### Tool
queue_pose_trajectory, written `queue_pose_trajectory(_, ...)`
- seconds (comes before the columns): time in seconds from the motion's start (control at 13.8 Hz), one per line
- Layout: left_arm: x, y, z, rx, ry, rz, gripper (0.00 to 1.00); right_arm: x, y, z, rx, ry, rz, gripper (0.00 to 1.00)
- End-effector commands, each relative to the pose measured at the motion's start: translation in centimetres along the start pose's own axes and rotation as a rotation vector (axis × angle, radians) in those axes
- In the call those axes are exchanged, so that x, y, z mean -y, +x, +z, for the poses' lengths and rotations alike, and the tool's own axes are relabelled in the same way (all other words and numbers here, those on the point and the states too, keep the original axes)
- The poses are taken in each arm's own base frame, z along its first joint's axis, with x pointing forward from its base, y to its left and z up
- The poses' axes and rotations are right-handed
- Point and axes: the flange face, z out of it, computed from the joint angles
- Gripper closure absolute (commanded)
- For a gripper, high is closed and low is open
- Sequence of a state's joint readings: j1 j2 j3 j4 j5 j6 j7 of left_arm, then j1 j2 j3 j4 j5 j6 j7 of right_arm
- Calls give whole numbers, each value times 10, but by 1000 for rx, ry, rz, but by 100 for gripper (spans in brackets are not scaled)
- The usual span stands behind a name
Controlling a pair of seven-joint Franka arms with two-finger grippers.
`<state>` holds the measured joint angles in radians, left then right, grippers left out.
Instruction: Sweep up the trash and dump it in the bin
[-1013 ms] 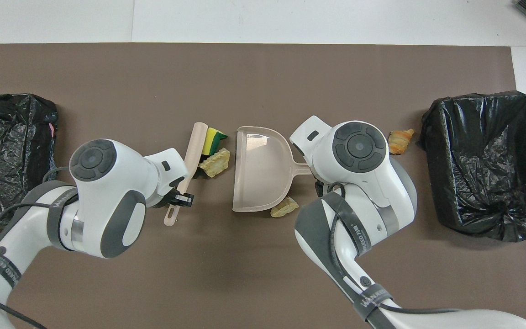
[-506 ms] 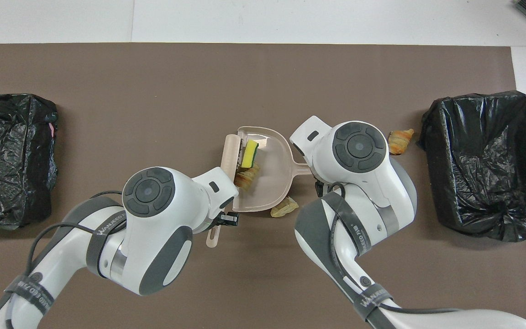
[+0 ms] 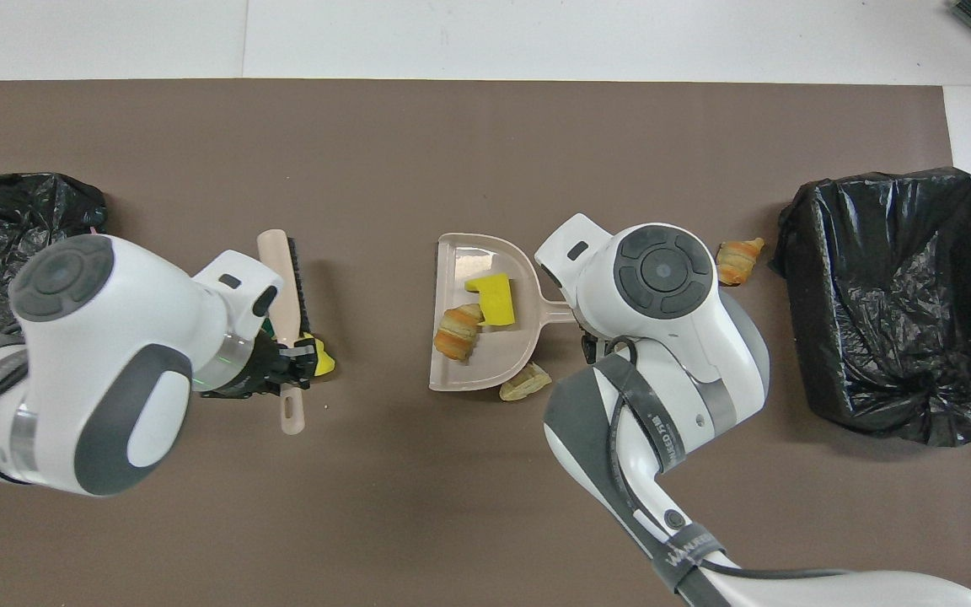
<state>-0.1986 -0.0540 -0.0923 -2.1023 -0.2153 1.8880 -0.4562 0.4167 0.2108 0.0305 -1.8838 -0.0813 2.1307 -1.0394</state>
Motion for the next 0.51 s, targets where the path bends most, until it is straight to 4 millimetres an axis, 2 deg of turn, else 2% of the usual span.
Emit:
queue_pose_trajectory(0.0,64,14,-5,28,1,-22,100,3,1,3,-18,7,-30,100)
queue_pose_trajectory(0.07,95,17,-3,33,-3,-9,100,4,2,3,-18,7,-32,100)
queue_pose_trajectory(0.22,132,16,14,56,-7,-5,100,4,2,3,-18,7,-32,100)
queue_pose_trajectory(0.36,136,15,33,36,18,1,100,4,2,3,-19,6,-30,100)
queue_pose_trajectory(0.43,136,9,49,46,26,4,100,3,2,3,-20,5,-29,100)
